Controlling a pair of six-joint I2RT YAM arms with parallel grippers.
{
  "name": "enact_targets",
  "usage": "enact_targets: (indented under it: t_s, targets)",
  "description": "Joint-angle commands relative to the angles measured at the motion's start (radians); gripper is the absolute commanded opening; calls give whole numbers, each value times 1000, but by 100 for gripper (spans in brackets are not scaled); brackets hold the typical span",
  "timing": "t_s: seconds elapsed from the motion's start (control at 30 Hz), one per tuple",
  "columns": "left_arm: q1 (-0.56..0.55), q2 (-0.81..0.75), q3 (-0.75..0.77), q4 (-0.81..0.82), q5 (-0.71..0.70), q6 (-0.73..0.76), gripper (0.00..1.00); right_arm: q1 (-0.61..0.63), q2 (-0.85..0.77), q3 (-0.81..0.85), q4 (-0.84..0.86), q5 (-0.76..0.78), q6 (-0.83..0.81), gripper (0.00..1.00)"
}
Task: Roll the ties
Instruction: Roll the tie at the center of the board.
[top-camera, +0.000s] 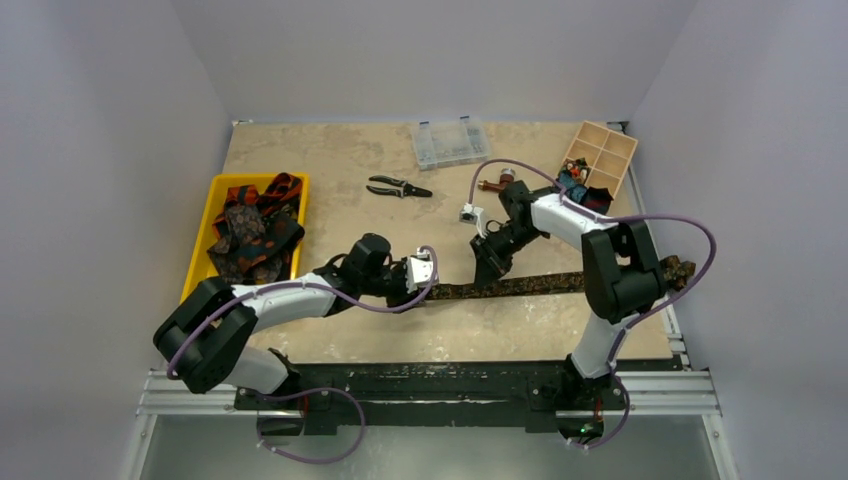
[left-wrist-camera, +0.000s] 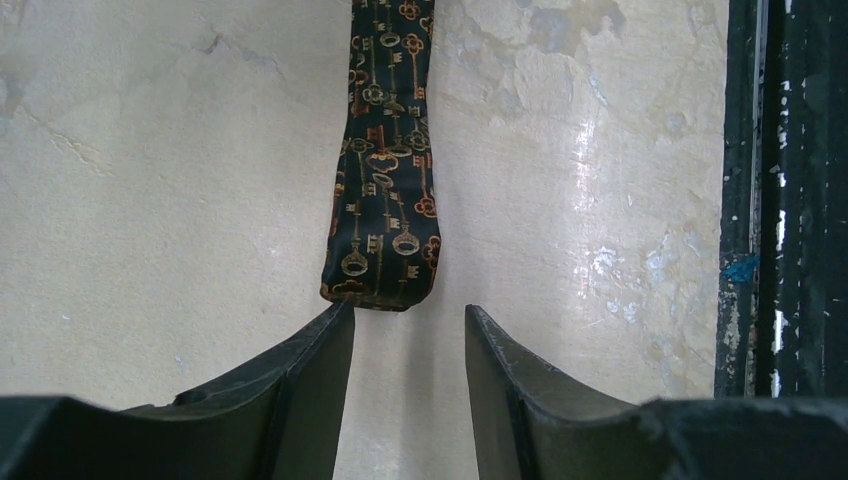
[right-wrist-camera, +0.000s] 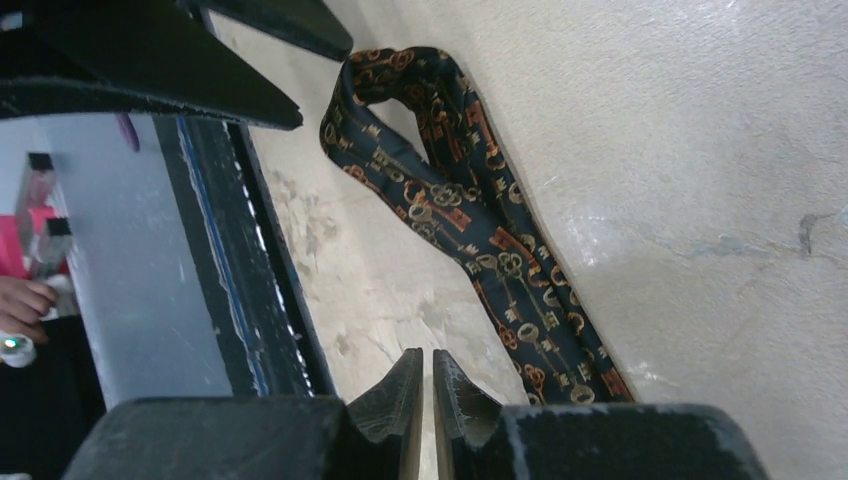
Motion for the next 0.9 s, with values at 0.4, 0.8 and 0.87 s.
enact_targets:
  t_s: [0.4, 0.8, 0.87]
  targets:
    - [-16, 82, 118, 12, 3, 31, 28, 85, 167, 79, 179, -77, 237, 6]
    - [-44, 172, 200, 22, 34, 11, 26, 89, 221, 66, 231, -9, 252, 7]
    - [-50, 196, 220, 27, 30, -4, 26, 88, 208, 65, 231, -26, 253, 8]
